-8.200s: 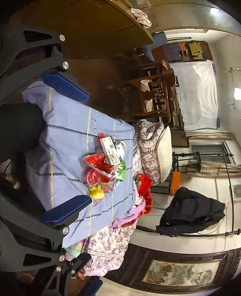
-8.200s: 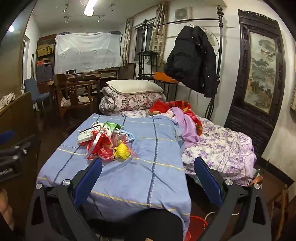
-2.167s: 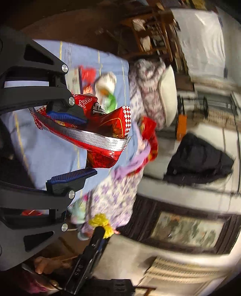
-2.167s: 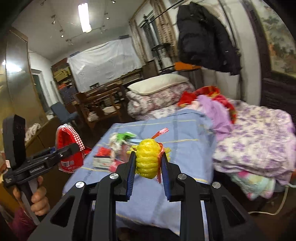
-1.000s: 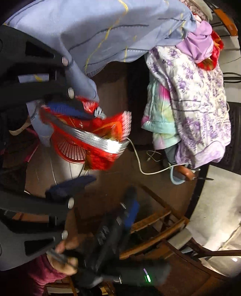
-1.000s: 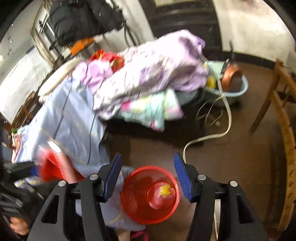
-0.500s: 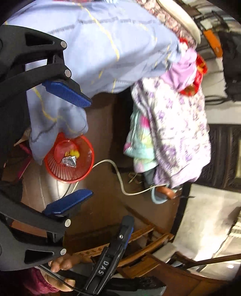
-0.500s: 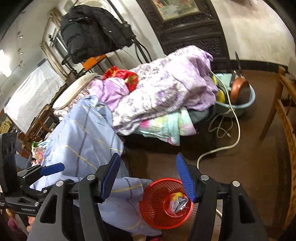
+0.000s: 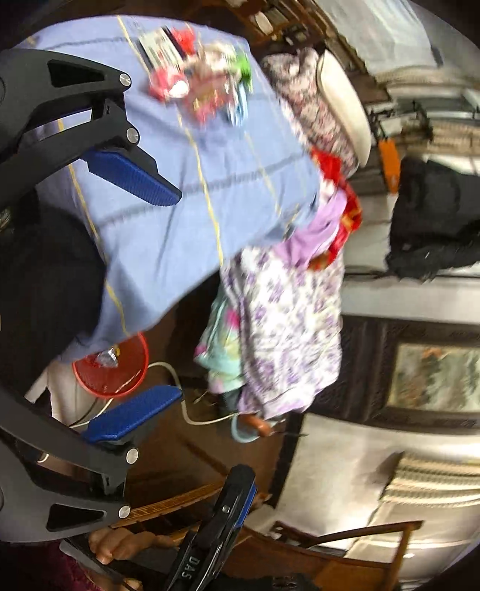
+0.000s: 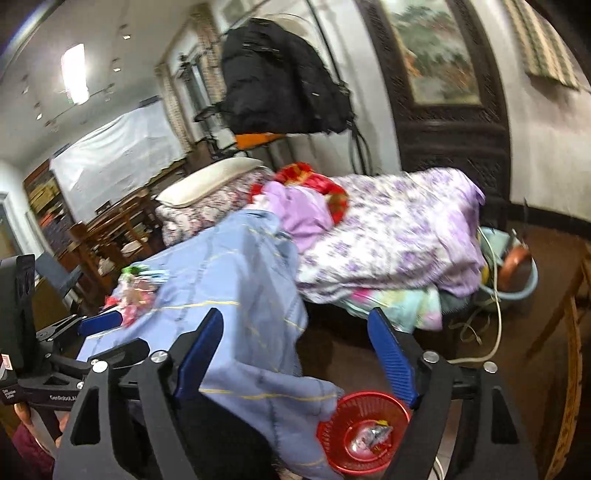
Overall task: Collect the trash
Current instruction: 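Move both tools back over the trash on the bed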
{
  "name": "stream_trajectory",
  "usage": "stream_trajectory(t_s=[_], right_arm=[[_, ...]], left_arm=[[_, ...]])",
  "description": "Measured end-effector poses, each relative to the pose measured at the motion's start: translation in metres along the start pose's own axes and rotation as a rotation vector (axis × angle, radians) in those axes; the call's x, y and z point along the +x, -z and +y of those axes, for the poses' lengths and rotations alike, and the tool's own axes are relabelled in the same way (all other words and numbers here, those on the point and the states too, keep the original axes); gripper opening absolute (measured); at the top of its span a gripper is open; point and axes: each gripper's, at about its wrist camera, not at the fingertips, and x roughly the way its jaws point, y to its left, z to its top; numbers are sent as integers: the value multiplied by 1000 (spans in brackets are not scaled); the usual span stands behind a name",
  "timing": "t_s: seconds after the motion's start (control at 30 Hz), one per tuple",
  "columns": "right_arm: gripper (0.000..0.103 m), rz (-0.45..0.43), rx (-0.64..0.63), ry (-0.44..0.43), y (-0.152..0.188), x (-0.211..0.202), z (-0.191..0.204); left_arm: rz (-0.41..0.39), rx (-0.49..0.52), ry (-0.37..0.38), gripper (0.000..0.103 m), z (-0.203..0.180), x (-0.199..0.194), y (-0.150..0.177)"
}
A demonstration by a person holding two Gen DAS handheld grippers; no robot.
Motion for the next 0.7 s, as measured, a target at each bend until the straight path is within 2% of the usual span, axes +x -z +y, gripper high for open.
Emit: stream_trajectory(t_s=[0.13, 0.3, 0.43, 0.57, 0.7], right_arm=[[89, -14, -50, -35, -5, -9, 41], [90, 19, -108, -85, 0, -2, 90], [90, 85, -159, -120, 10, 23, 129], [90, 151, -206, -153, 24, 57, 166], [90, 227, -249, -182, 35, 98, 200]], left_arm=[[-55, -66, -63, 96, 39, -32, 14], [-73, -178, -157, 96, 96, -52, 40], [-47, -302, -286, 96, 158, -56, 71], [-32, -433, -381, 96, 220, -57, 99], [-12, -521, -440, 96, 259, -53, 123]])
